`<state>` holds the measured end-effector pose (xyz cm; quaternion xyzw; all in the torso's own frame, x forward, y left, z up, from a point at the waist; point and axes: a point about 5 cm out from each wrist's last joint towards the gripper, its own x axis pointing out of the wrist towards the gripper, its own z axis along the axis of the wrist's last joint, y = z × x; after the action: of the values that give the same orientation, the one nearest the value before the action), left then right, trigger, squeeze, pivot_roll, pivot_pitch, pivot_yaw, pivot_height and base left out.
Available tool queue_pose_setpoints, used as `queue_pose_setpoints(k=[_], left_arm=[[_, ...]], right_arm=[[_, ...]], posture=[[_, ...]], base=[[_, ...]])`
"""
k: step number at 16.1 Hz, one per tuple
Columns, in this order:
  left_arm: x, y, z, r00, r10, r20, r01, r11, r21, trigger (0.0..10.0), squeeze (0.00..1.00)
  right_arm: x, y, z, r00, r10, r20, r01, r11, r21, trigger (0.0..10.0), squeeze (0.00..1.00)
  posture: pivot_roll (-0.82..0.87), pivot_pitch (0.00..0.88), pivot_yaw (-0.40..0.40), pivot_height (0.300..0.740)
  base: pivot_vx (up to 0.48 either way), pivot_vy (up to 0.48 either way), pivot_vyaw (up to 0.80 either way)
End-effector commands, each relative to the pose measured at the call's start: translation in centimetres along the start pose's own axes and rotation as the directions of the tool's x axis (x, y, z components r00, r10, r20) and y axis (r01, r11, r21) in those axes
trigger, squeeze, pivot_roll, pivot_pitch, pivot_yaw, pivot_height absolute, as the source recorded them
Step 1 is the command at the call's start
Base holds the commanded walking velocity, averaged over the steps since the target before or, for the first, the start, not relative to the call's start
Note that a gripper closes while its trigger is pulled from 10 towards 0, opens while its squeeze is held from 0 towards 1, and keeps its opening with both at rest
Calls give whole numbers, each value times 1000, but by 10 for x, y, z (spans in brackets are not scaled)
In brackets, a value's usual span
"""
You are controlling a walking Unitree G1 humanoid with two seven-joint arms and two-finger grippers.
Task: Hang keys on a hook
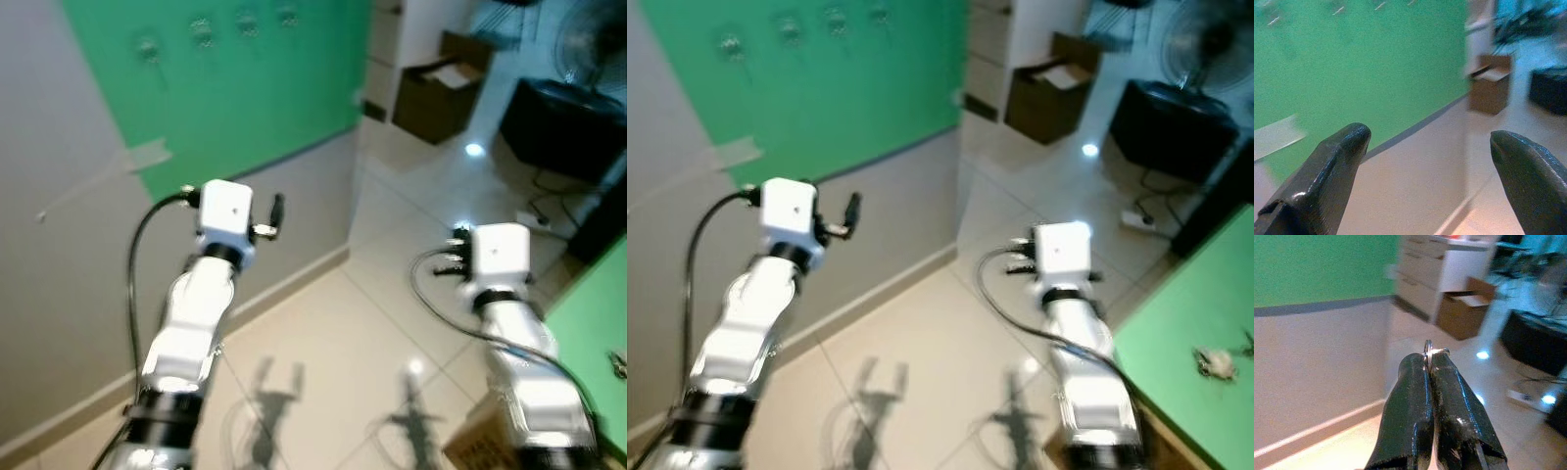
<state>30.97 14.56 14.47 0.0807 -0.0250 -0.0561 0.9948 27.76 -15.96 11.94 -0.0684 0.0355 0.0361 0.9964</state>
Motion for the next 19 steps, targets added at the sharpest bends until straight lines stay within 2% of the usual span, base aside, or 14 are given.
queue_pose_setpoints(k=[1,7,19], left_arm=[[1,-2,3,1000,-2,7,2,1000,-2,10000,0],[-1,0,2,1000,-6,7,6,1000,17,10000,0],[1,0,2,1000,-4,12,4,1000,30,10000,0]], right_arm=[[-1,-5,0,1000,-7,0,7,1000,-22,10000,0],[-1,7,-3,998,68,-4,-68,997,-21,10000,0],[6,7,-2,997,79,10,-79,997,-10,10000,0]], posture=[[-122,0,16,740],[-115,0,23,740],[-96,0,20,740]], base=[[334,0,538],[329,0,800],[328,0,800]])
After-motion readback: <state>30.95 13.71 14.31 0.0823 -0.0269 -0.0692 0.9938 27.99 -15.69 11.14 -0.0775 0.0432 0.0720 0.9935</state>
